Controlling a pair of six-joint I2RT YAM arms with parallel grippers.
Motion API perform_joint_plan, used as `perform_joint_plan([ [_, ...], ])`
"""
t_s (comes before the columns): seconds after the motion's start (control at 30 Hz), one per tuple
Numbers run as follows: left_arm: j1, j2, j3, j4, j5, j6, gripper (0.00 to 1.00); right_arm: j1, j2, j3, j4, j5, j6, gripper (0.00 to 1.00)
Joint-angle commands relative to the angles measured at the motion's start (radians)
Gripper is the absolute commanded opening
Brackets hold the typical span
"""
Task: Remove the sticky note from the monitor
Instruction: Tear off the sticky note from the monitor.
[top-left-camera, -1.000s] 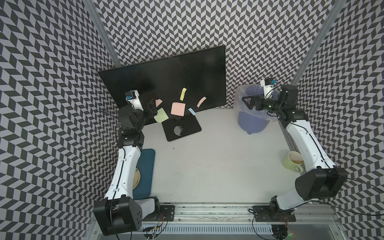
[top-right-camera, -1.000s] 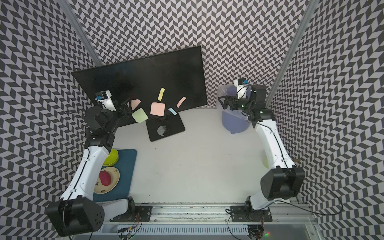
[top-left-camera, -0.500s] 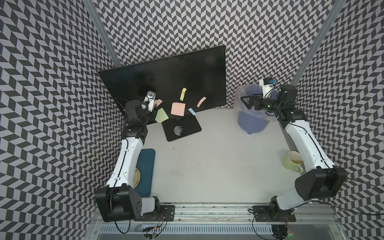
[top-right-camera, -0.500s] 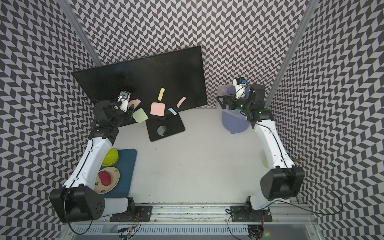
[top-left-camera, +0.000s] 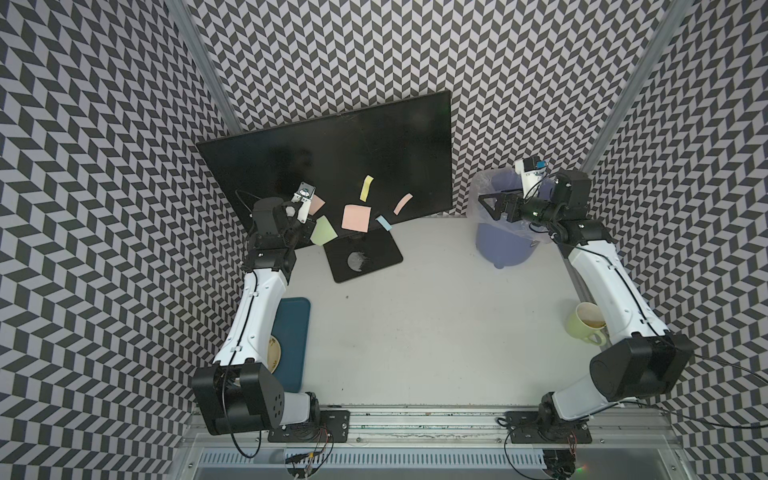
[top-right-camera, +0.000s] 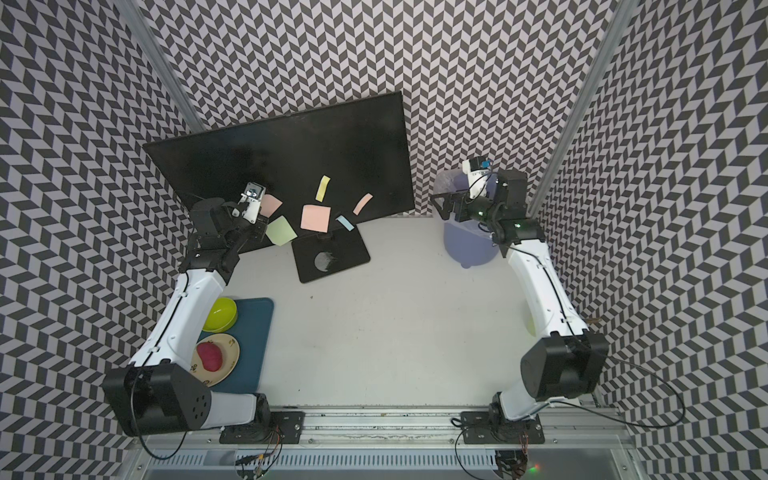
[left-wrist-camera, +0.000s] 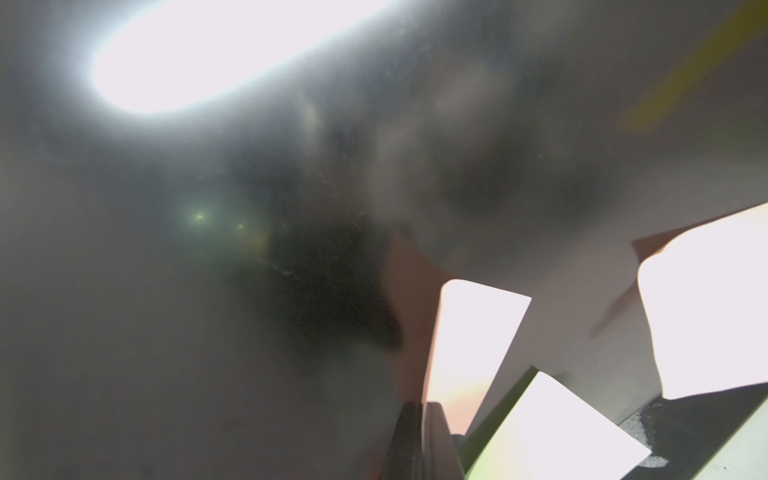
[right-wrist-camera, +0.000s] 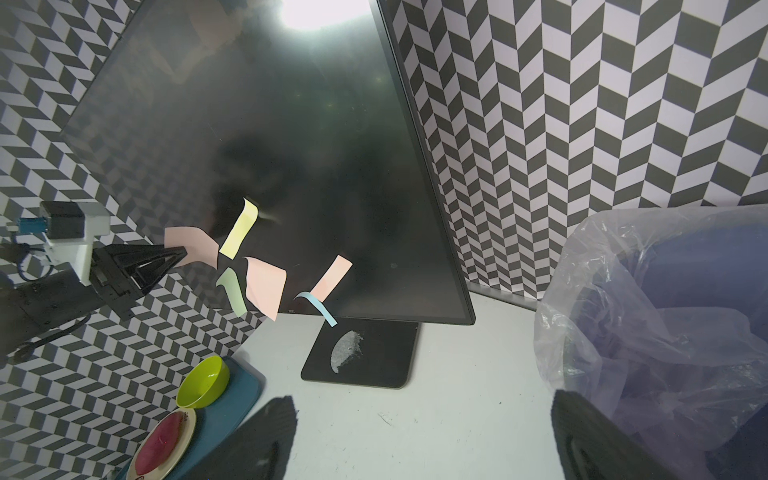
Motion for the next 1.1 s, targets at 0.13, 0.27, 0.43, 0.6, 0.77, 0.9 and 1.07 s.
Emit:
perform_joint_plan([
  [0.13,-0.020,-0.067,-0.001,0.016,0.091,-0.069,0.00,0.013,-0.042,-0.011,0.048,-0.008,0.001,0.99],
  [0.27,-0.040,-0.105,-0.035,0.012,0.093,-0.101,0.00,0.019,-0.044,-0.009,0.042,-0.008,0.003,0.99],
  [0.43,-0.063,-0.159,-0.049,0.004,0.137,-0.193,0.00,0.034,-0.043,0.003,0.047,-0.015,0.016,0.99],
  [0.6,-0.096,-0.171,-0.035,-0.033,0.357,-0.270,0.00,0.079,-0.053,0.014,0.078,-0.095,-0.001,0.99],
  [0.77,-0.206,-0.145,0.012,-0.111,0.462,-0.185,0.00,0.171,-0.055,0.054,0.020,-0.176,-0.246,0.95],
  [0.9,-0.308,-0.121,0.045,-0.193,0.476,-0.086,0.00,0.264,-0.068,0.064,-0.016,-0.136,-0.465,0.90],
  [1.07,-0.423,-0.088,0.071,-0.274,0.455,0.003,0.00,0.407,-0.059,0.057,-0.082,0.014,-0.731,0.82],
])
